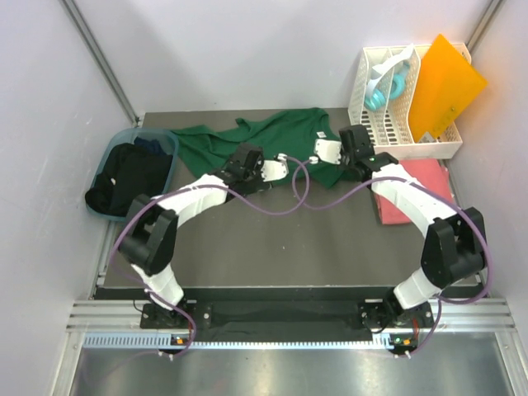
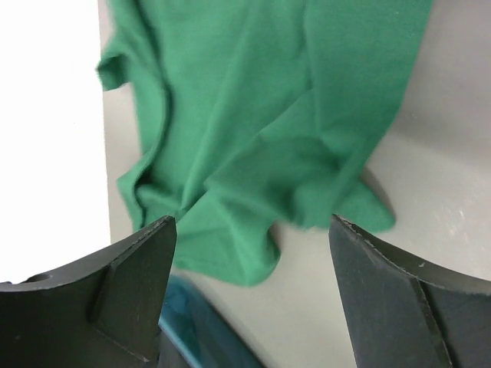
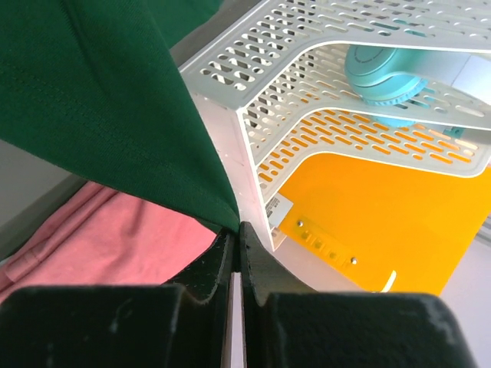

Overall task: Fold and stack the t-shirts
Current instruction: Flatten out the tshirt

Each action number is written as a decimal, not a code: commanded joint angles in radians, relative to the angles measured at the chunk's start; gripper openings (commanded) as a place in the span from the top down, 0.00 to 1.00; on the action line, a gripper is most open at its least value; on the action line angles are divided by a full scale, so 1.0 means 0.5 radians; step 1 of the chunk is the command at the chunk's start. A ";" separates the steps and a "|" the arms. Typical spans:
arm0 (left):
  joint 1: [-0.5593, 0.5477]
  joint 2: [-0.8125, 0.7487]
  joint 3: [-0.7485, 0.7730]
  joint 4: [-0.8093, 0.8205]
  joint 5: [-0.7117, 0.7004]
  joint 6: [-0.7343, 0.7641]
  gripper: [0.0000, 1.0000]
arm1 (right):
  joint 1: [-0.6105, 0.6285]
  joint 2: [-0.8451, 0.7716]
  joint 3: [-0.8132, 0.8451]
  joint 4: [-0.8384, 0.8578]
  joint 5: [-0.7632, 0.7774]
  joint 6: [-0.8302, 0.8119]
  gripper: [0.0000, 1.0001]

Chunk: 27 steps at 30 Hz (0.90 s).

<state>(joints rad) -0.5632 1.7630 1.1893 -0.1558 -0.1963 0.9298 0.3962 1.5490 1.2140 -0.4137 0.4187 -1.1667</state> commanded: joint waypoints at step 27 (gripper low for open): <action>-0.073 0.155 0.103 -0.563 0.089 -0.544 0.46 | -0.035 0.169 0.324 0.183 0.013 -0.014 1.00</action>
<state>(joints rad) -0.5930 1.8076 1.2079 -0.3889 -0.1528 0.7074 0.3782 1.6272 1.3010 -0.3737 0.4511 -1.1790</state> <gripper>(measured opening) 0.538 0.012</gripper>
